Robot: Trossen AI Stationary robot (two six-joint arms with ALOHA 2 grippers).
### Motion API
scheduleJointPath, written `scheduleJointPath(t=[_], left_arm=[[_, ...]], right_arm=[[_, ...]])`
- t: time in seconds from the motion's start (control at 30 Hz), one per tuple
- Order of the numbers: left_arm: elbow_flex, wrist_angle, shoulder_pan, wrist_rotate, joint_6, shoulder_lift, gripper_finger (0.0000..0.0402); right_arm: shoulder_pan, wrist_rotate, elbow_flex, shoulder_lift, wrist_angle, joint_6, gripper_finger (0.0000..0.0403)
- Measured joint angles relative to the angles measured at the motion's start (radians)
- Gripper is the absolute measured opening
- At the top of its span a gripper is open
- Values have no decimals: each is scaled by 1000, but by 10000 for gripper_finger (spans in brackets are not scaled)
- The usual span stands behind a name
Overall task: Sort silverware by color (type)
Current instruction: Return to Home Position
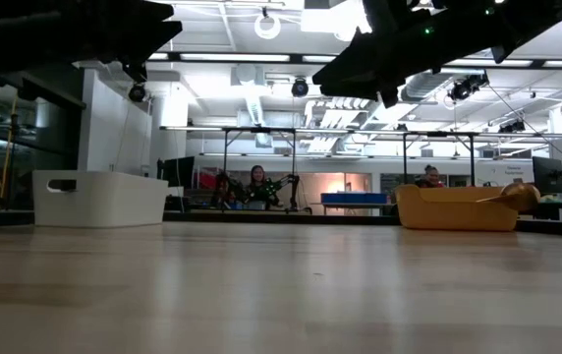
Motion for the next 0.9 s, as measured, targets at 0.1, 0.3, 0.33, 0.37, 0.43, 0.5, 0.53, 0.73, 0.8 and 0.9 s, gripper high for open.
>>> scheduleJointPath(t=[0.1, 0.3, 0.33, 0.37, 0.43, 0.5, 0.53, 0.73, 0.8, 0.9], left_arm=[[0, 0, 0, 0, 0, 0, 131], [0, 0, 0, 0, 0, 0, 131], [0, 0, 0, 0, 0, 0, 131], [0, 0, 0, 0, 0, 0, 131], [0, 0, 0, 0, 0, 0, 131], [0, 0, 0, 0, 0, 0, 131], [0, 0, 0, 0, 0, 0, 131], [0, -3, 0, -16, 23, -7, 131], [0, -21, 1, -29, 17, -37, 131], [0, -119, 4, -44, 51, -115, 131]], right_arm=[[0, -1, 0, 0, 0, 0, 140], [0, 0, 0, 0, 0, 0, 140], [0, 0, 0, 0, 0, 0, 140], [0, 0, 0, 0, 0, 0, 140], [0, 0, 0, 0, 0, 0, 140], [0, 0, 0, 0, 0, 0, 140], [0, 0, 0, 0, 0, 0, 140], [0, 0, 0, 0, 0, 0, 140], [0, 0, 0, 0, 0, 0, 140], [2, -7, 0, 0, -9, 0, 140]])
